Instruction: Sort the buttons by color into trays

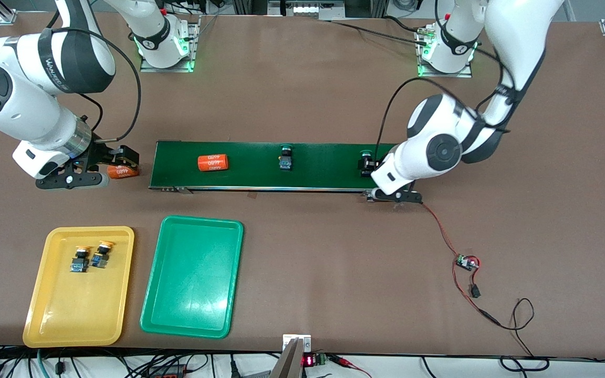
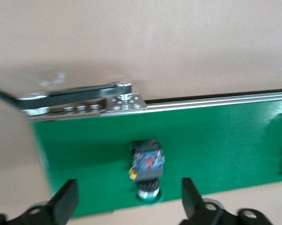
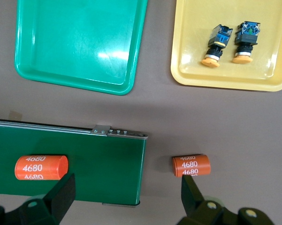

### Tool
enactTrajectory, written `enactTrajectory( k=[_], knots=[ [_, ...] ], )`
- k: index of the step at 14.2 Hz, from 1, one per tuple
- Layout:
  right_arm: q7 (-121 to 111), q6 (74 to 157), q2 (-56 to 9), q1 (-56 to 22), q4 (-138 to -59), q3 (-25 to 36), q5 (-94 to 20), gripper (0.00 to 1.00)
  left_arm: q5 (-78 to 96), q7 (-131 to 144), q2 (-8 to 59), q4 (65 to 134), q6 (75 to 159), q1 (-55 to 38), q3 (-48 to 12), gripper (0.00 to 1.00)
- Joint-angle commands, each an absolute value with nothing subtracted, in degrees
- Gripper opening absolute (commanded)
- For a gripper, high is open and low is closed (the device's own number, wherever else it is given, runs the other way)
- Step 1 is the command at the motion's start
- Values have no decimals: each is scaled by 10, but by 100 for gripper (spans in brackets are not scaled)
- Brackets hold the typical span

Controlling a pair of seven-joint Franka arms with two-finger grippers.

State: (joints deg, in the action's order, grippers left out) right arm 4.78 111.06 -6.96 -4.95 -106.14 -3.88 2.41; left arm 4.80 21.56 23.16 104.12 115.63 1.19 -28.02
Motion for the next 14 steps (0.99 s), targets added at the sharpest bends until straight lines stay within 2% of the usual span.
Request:
enactTrajectory(
  k=[1, 5, 8, 10, 14],
  knots=[
    [85, 1103, -62, -55, -1068, -43, 24, 100, 49, 214, 143, 1044, 1108, 6, -222, 100],
    [129, 1077, -76, -119, -1075, -43, 24, 100, 49, 127, 69, 1047, 1022, -16, -107, 100],
    [177, 1090, -92, -152, -1078, -43, 24, 100, 16, 16, 30, 1045, 989, -17, -54, 100],
    [204, 1109, -101, -164, -1080, -43, 23, 100, -63, -10, 11, 1035, 963, -17, -48, 100],
    [235, 1169, -110, -189, -1106, -43, 23, 100, -61, -11, 40, 875, 793, -17, -54, 100]
  ],
)
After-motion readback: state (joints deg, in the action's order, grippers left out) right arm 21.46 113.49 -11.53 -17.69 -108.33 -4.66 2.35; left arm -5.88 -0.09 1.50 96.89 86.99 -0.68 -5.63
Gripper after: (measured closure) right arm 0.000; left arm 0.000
